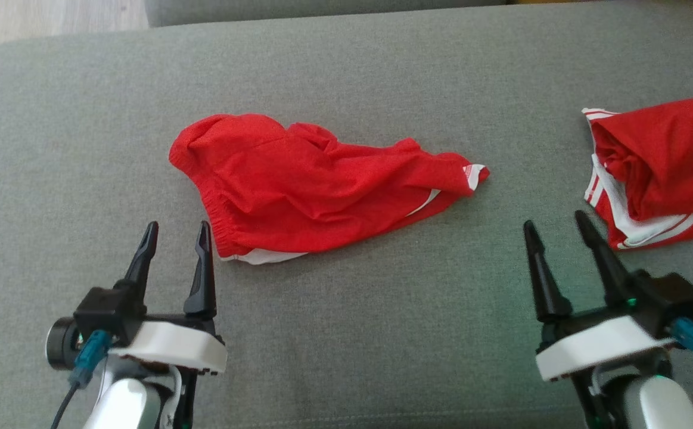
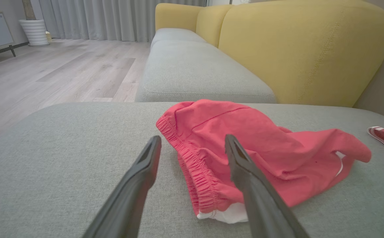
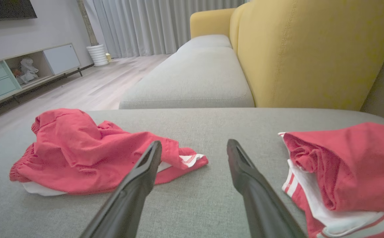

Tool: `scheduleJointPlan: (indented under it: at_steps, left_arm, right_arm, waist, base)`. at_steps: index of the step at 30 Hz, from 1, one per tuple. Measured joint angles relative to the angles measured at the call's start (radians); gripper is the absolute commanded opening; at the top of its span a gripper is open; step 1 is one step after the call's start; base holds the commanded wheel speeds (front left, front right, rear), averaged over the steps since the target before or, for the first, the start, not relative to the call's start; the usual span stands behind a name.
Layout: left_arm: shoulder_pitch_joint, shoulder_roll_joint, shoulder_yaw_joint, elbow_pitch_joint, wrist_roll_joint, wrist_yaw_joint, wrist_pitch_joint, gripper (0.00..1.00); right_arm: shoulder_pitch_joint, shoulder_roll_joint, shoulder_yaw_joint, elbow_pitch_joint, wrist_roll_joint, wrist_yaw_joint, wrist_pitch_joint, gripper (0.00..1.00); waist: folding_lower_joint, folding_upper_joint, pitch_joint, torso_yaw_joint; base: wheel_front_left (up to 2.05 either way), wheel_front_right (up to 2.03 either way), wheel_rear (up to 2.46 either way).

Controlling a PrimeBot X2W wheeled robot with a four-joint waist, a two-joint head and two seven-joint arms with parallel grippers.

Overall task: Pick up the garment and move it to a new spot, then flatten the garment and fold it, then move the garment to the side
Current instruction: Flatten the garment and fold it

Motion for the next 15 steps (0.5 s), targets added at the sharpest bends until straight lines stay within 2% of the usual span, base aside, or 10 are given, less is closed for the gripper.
scheduleJointPlan:
  at_steps: [4,10,15]
  left_arm:
    - [-0.009,0.001,-0.004,-0.005,0.000,0.002,0.000,1.00]
    - [-0.067,-0.002,-0.009,-0.005,0.000,-0.009,-0.001,1.00]
    - [-0.082,-0.009,-0.011,0.009,0.000,-0.015,-0.009,1.00]
  right_arm:
    - [-0.056,-0.005,0.028,0.110,0.004,0.000,0.003,1.00]
    - [-0.257,-0.051,0.097,0.332,0.049,0.000,-0.014,1.00]
    - [-0.349,-0.062,0.144,0.445,0.074,0.000,-0.031,1.00]
  waist:
    - [0.0000,0.0000,0.022,0.004]
    - [0.0000,0.0000,0.067,0.029]
    - [0.0000,0.0000,0.090,0.055]
  base:
    - [0.00,0.00,0.00]
    - [0.00,0.00,0.00]
    - [0.00,0.00,0.00]
